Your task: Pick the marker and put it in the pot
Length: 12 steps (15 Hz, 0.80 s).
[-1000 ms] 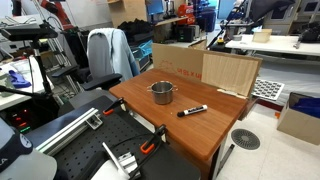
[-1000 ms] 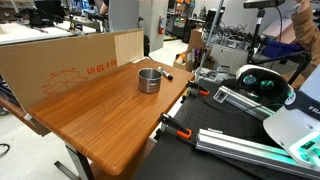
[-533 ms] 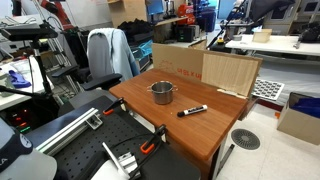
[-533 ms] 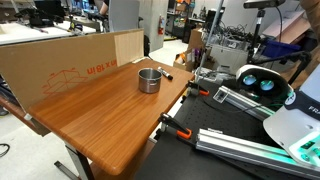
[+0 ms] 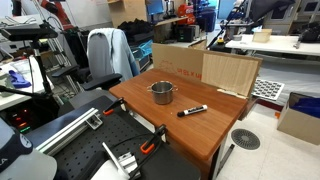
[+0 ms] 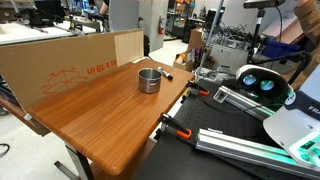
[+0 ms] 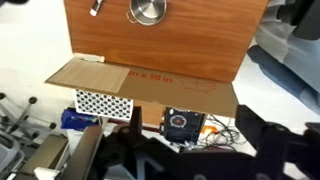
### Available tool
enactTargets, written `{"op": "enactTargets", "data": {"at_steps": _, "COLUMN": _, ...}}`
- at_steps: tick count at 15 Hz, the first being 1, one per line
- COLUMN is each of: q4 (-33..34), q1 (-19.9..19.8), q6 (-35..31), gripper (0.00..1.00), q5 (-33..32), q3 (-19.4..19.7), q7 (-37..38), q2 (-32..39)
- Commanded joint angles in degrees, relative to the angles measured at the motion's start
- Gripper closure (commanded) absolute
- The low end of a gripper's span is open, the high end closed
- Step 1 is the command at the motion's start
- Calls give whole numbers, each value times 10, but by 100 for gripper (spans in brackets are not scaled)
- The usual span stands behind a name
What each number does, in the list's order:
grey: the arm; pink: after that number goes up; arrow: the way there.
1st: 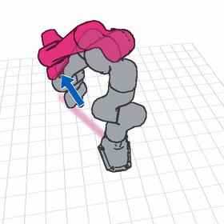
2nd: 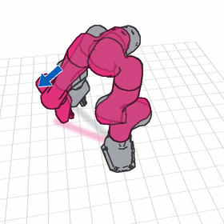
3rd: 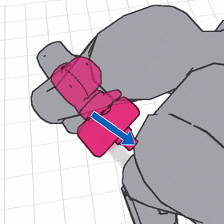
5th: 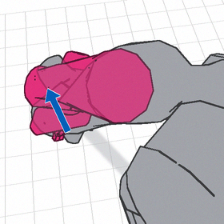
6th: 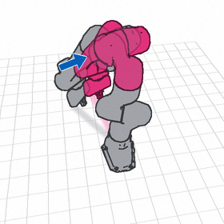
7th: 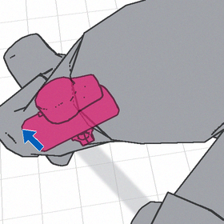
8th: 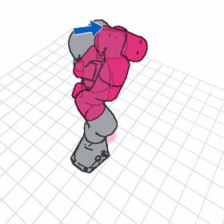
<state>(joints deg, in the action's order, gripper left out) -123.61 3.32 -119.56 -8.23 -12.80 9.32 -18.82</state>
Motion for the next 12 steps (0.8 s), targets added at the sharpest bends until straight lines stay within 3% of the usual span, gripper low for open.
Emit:
{"op": "enactTargets", "data": {"at_steps": 1, "q4": -31, "q1": 11, "q6": -46, "gripper": 0, "q5": 24, "q3": 26, "q7": 2, "q2": -14}}
{"op": "enactTargets", "data": {"at_steps": 5, "q4": -76, "q1": 7, "q6": -91, "gripper": 0, "q5": 41, "q3": 49, "q7": -1, "q2": -39}}
{"op": "enactTargets", "data": {"at_steps": 12, "q4": -157, "q1": -21, "q6": -100, "gripper": 0, "q5": 50, "q3": 106, "q7": -22, "q2": -79}}
